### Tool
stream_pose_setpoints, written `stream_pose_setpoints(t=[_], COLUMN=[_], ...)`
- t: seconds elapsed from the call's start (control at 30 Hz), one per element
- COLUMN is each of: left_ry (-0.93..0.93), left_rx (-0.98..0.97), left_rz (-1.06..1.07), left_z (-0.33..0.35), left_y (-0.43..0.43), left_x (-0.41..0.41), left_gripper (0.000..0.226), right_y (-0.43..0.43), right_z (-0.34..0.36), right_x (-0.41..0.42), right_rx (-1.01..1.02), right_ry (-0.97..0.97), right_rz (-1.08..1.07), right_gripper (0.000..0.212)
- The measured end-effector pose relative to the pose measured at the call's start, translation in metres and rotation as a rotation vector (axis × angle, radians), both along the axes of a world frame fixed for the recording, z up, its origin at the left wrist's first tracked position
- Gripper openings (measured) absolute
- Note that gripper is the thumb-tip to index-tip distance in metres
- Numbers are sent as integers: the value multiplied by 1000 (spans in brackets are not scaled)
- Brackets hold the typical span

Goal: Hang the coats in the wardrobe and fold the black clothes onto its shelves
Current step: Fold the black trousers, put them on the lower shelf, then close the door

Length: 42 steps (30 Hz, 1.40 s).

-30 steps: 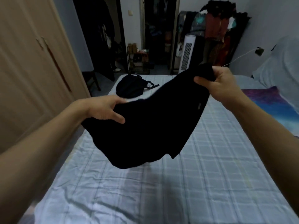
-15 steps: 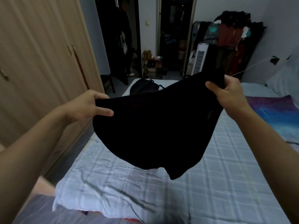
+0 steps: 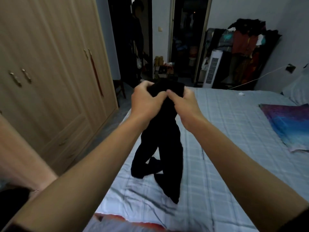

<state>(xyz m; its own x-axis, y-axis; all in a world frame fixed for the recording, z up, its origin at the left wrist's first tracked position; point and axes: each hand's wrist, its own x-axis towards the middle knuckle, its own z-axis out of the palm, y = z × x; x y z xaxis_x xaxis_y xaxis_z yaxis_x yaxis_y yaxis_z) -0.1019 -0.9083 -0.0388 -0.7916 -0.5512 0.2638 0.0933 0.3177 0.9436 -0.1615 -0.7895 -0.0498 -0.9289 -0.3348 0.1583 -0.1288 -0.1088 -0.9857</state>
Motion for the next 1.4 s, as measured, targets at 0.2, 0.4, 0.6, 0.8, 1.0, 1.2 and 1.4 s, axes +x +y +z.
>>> stream_pose_setpoints(t=[0.2,0.4,0.6,0.8,1.0,1.2,1.4], left_ry=[-47,-23,13,260,312,452,432], left_rx=[217,-400,-14,144,153,75,-32], left_rz=[-420,-90,-371,-449,-460,-390,-254], left_z=[23,22,46,87,117,147,152], left_y=[-33,-121,-154,-162,-171,-161,-161], left_x=[55,97,150,198,224,240,233], left_gripper=[44,68,59,52,47,39,37], right_y=[-19,-45,-67,-92,-104,-102,-105], right_z=[5,24,81,123,146,168,165], right_x=[48,72,96,117,129,137,126], right_rx=[12,45,-94,-299,-385,-376,-159], right_ry=[110,218,313,288,263,301,425], right_rz=[93,232,404,485,543,463,347], right_gripper=[32,25,22,21,27,51,23])
